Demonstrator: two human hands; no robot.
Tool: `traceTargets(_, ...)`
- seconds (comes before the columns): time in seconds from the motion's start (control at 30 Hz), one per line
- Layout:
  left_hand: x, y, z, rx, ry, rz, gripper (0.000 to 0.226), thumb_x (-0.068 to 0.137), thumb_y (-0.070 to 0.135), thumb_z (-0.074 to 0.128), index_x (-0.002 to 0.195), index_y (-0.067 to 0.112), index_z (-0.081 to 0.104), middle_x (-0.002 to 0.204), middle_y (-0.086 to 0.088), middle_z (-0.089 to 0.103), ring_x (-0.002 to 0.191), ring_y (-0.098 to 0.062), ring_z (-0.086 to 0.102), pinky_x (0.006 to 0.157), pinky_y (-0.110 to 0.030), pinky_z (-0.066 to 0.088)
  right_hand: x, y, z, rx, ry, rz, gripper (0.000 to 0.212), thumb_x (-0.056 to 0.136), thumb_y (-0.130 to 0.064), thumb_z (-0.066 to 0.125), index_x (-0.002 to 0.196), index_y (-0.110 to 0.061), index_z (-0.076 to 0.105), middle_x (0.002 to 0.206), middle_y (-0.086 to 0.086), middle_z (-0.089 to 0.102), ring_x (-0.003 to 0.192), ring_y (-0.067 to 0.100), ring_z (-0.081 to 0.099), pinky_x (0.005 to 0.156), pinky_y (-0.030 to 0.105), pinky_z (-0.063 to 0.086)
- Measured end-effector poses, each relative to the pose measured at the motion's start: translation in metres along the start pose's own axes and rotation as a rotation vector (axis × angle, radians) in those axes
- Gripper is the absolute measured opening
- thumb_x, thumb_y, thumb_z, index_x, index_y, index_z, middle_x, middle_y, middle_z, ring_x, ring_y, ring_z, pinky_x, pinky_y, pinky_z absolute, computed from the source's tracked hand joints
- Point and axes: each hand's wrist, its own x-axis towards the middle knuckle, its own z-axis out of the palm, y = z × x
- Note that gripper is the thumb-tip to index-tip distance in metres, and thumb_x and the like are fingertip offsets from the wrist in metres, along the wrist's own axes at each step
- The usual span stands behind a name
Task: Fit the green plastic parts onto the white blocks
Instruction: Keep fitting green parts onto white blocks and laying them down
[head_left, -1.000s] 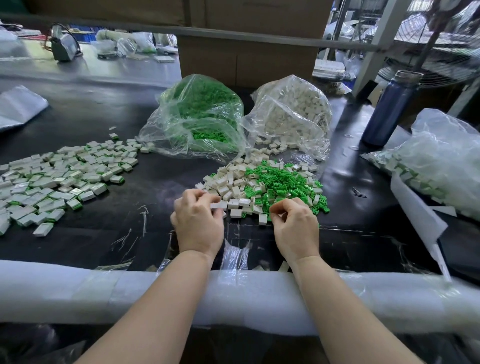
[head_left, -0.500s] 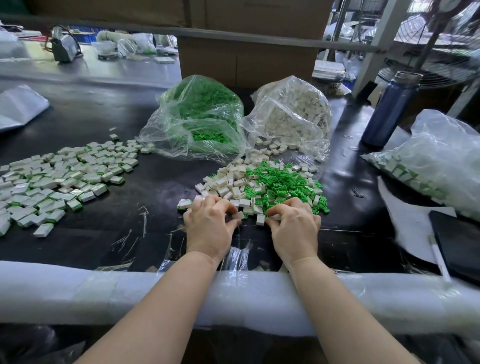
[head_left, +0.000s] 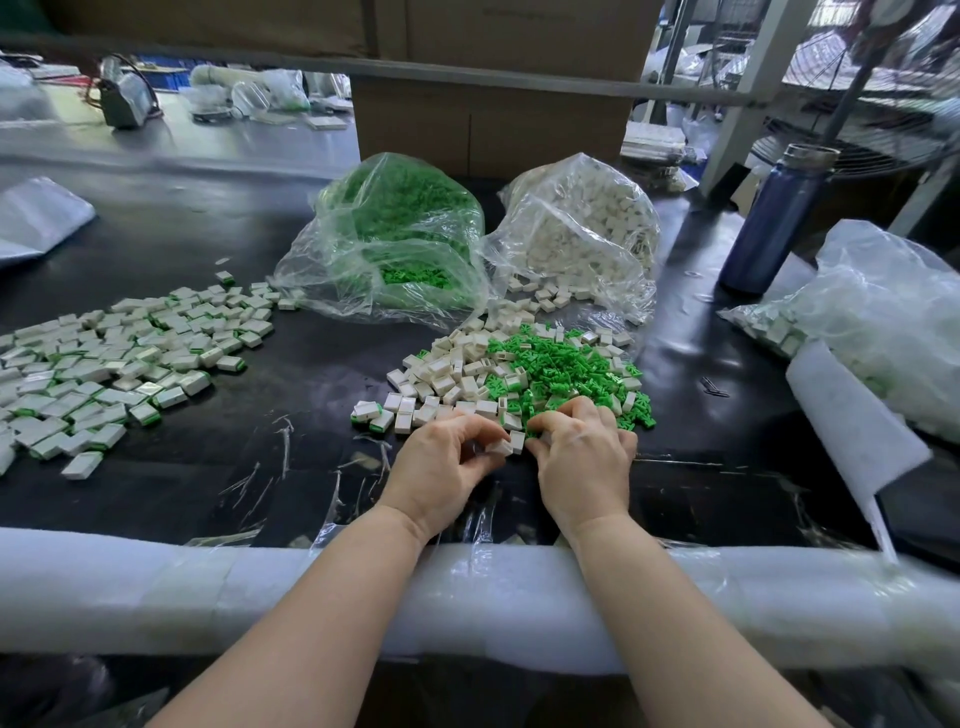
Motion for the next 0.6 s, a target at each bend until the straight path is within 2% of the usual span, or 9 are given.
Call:
traceTargets(0.13,-0.0002,0.0000,-0.0001,-0.030,-0.013,-0.043,0.014,0.079,0.017,0.073,0.093,0.018,0.071,0.078,0.020,0.060,0.071,0.002,0.056,0.072,-0.003,0.041,0.0015,0.0000,0.0008,-0.040,0.009,-0.017,0.022,0.096,-0.034,0.046,0.104,-0.029,0.066,0.111,-0.005,0.049,0.107,0.017,0.039,0.083,0.033,0.019)
traceTargets(0.23,0.0003,-0.0004,-0.0006,-0.048,-0.039,-0.079,0.014,0.080,0.019,0.072,0.094,0.020,0.070,0.081,0.017,0.063,0.078,-0.006,0.060,0.078,-0.010,0.046,0.0022,-0.0014,-0.0001,-0.019,0.098,-0.027,0.023,0.098,-0.029,0.043,0.102,-0.019,0.064,0.107,0.000,0.051,0.102,0.020,0.040,0.083,0.032,0.020)
traceTargets(0.3,0.0006,-0.0004,-0.0009,-0.076,-0.052,-0.109,0.014,0.080,0.019,0.071,0.094,0.021,0.069,0.083,0.012,0.065,0.082,-0.012,0.062,0.082,-0.018,0.048,0.0007,-0.0031,-0.0011,0.078,0.163,-0.053,0.021,0.098,-0.024,0.045,0.101,-0.012,0.062,0.102,0.005,0.057,0.097,0.023,0.047,0.083,0.033,0.030)
traceTargets(0.4,0.0011,-0.0011,-0.0009,-0.088,-0.059,-0.126,0.012,0.081,0.019,0.070,0.092,0.022,0.067,0.084,0.009,0.066,0.084,-0.014,0.062,0.083,-0.021,0.049,-0.0035,-0.0052,-0.0044,0.281,0.149,-0.056,0.018,0.097,-0.021,0.046,0.098,-0.010,0.060,0.088,0.008,0.066,0.081,0.027,0.059,0.072,0.036,0.045)
traceTargets(0.57,0.0010,-0.0004,-0.0017,-0.123,-0.065,-0.138,0.010,0.082,0.018,0.069,0.087,0.025,0.064,0.083,0.007,0.065,0.085,-0.017,0.062,0.085,-0.025,0.049,-0.0042,-0.0009,-0.0087,0.628,0.113,-0.039,0.002,0.086,-0.011,0.064,0.085,-0.012,0.066,0.077,-0.002,0.066,0.075,0.018,0.062,0.074,0.034,0.050)
traceTargets(0.6,0.0007,0.0000,-0.0019,-0.133,-0.065,-0.143,0.011,0.082,0.018,0.070,0.087,0.025,0.063,0.083,0.008,0.065,0.085,-0.017,0.062,0.085,-0.025,0.049,-0.0037,-0.0008,-0.0090,0.687,0.101,-0.032,0.006,0.084,-0.008,0.066,0.083,-0.013,0.065,0.074,-0.005,0.064,0.074,0.016,0.061,0.074,0.033,0.051)
